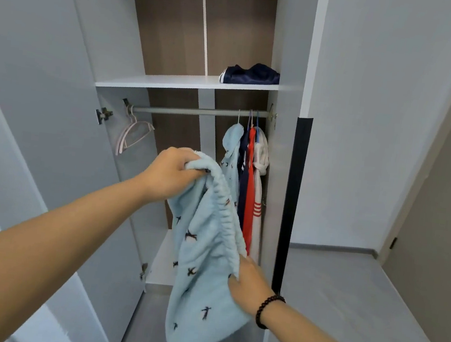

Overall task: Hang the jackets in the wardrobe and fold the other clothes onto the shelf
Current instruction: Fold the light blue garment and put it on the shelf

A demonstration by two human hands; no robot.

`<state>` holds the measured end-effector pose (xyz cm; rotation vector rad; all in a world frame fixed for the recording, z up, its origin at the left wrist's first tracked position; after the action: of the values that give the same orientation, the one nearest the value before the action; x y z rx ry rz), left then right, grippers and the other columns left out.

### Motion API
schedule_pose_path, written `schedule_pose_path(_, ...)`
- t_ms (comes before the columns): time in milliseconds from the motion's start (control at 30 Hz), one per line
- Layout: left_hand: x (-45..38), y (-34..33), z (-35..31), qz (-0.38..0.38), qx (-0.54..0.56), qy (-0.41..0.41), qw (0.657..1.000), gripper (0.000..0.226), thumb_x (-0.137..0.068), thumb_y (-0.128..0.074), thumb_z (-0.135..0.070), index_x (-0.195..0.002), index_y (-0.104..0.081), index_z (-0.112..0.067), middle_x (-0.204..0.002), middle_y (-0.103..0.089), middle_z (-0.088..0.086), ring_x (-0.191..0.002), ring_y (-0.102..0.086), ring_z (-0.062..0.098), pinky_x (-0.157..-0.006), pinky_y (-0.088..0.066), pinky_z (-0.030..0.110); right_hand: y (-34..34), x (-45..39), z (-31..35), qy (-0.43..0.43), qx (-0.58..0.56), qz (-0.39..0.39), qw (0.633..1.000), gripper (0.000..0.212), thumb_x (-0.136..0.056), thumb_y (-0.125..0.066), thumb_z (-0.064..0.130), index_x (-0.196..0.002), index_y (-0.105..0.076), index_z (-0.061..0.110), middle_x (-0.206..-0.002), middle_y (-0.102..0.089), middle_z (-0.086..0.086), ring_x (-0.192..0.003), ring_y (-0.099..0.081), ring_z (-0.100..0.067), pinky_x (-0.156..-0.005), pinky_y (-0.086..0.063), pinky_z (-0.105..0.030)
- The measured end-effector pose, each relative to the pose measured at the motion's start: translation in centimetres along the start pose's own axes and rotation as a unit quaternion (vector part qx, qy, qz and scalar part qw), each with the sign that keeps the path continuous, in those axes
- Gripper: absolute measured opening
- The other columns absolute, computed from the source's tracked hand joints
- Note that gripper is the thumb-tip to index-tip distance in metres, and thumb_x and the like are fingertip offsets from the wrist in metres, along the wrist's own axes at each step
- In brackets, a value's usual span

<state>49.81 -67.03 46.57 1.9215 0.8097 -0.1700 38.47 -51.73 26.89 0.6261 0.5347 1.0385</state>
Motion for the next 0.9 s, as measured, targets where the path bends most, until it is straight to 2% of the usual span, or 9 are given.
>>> schedule_pose_path(133, 1.5, 4.1, 3.6, 0.073, -0.180, -0.072, 0.978, 0.014, -0.085, -0.060, 0.006, -0.090, -0.073, 0.002, -0.097, -0.066, 0.009, -0.086, -0.060, 0.022, -0.074, -0.039, 0.023, 5.8, -2.6, -2.9, -0.038, 0.157, 0.016, 0.987, 0.033, -0.091, -0.053, 0.019, -0.124, -0.058, 0.018, -0.107, -0.052, -0.003, -0.096, -0.056, -0.023, -0.084, -0.048, -0.027)
schedule_pose_path(233, 3.7, 6.2, 6.7, 0.071, -0.233, -0.038, 0.969, 0.008, -0.085, -0.064, 0.006, -0.088, -0.072, 0.006, -0.093, -0.064, 0.019, -0.085, -0.061, 0.035, -0.073, -0.042, 0.033, 12.4, -4.1, -3.3, -0.113, 0.231, 0.008, 0.966, 0.029, -0.082, -0.068, 0.044, -0.093, -0.071, 0.017, -0.078, -0.055, 0.004, -0.079, -0.058, -0.020, -0.068, -0.044, -0.025)
schedule_pose_path(333, 5.6, 6.6, 8.3, 0.045, -0.213, -0.011, 0.976, 0.017, -0.083, -0.066, 0.008, -0.094, -0.075, -0.002, -0.091, -0.063, 0.016, -0.085, -0.060, 0.034, -0.074, -0.043, 0.035, 16.8, -5.4, -1.5, -0.142, 0.217, -0.067, 0.963, 0.042, -0.078, -0.069, 0.052, -0.069, -0.062, 0.012, -0.067, -0.058, -0.003, -0.065, -0.057, -0.020, -0.057, -0.043, -0.028)
schedule_pose_path(433, 6.1, 6.1, 9.1, 0.041, -0.195, 0.001, 0.980, 0.020, -0.079, -0.073, 0.004, -0.095, -0.077, -0.007, -0.091, -0.066, 0.011, -0.085, -0.060, 0.028, -0.075, -0.038, 0.028, 18.5, -6.7, 1.7, -0.102, 0.274, -0.092, 0.952, 0.056, -0.079, -0.066, 0.058, -0.058, -0.048, 0.010, -0.058, -0.047, -0.004, -0.056, -0.046, -0.019, -0.052, -0.035, -0.029)
schedule_pose_path(567, 6.7, 6.0, 10.5, 0.030, -0.126, 0.088, 0.988, 0.010, -0.073, -0.084, -0.013, -0.076, -0.075, -0.013, -0.080, -0.066, 0.003, -0.076, -0.059, 0.021, -0.070, -0.041, 0.030, 19.5, -7.5, 3.8, -0.070, 0.260, -0.152, 0.951, 0.049, -0.085, -0.063, 0.035, -0.050, -0.038, 0.012, -0.051, -0.039, -0.002, -0.046, -0.037, -0.015, -0.044, -0.028, -0.026)
schedule_pose_path(667, 7.5, 5.4, 11.7, 0.003, -0.044, 0.159, 0.986, 0.026, -0.080, -0.079, -0.019, -0.061, -0.062, -0.014, -0.061, -0.057, -0.003, -0.061, -0.049, 0.019, -0.059, -0.037, 0.030, 19.5, -7.5, 4.5, -0.068, 0.255, -0.194, 0.945, 0.045, -0.080, -0.063, 0.026, -0.048, -0.035, 0.013, -0.048, -0.035, 0.000, -0.044, -0.033, -0.013, -0.042, -0.027, -0.024)
schedule_pose_path(767, 8.4, 4.9, 12.7, -0.013, -0.001, 0.204, 0.979, 0.036, -0.082, -0.074, -0.010, -0.054, -0.054, -0.019, -0.048, -0.049, -0.011, -0.056, -0.043, 0.016, -0.055, -0.031, 0.028, 19.5, -7.0, 5.0, -0.052, 0.306, -0.187, 0.932, 0.054, -0.077, -0.067, 0.045, -0.048, -0.033, 0.014, -0.047, -0.032, 0.001, -0.043, -0.030, -0.012, -0.043, -0.025, -0.024)
schedule_pose_path(833, 8.9, 4.8, 13.2, 0.007, -0.031, 0.212, 0.977, 0.034, -0.081, -0.072, -0.005, -0.055, -0.055, -0.019, -0.051, -0.050, -0.009, -0.056, -0.046, 0.016, -0.055, -0.032, 0.028, 20.0, -6.3, 4.7, -0.040, 0.349, -0.165, 0.922, 0.060, -0.075, -0.065, 0.056, -0.047, -0.033, 0.014, -0.045, -0.031, 0.001, -0.043, -0.030, -0.012, -0.043, -0.026, -0.024)
schedule_pose_path(900, 9.4, 4.7, 13.7, 0.031, -0.058, 0.229, 0.971, 0.023, -0.082, -0.068, -0.006, -0.063, -0.056, -0.010, -0.059, -0.052, -0.001, -0.060, -0.048, 0.020, -0.055, -0.033, 0.028, 20.7, -5.7, 3.9, -0.037, 0.354, -0.154, 0.922, 0.059, -0.076, -0.067, 0.054, -0.045, -0.038, 0.013, -0.046, -0.036, 0.000, -0.045, -0.035, -0.013, -0.044, -0.027, -0.025)
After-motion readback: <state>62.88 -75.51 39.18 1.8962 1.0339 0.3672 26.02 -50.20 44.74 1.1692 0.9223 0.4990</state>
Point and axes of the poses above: each hand's wrist, its own x-axis away from the middle knuckle, its own y-axis out of the back of the hand, z = x × y, the point moved 1 cm from there along -x, towards the middle knuckle
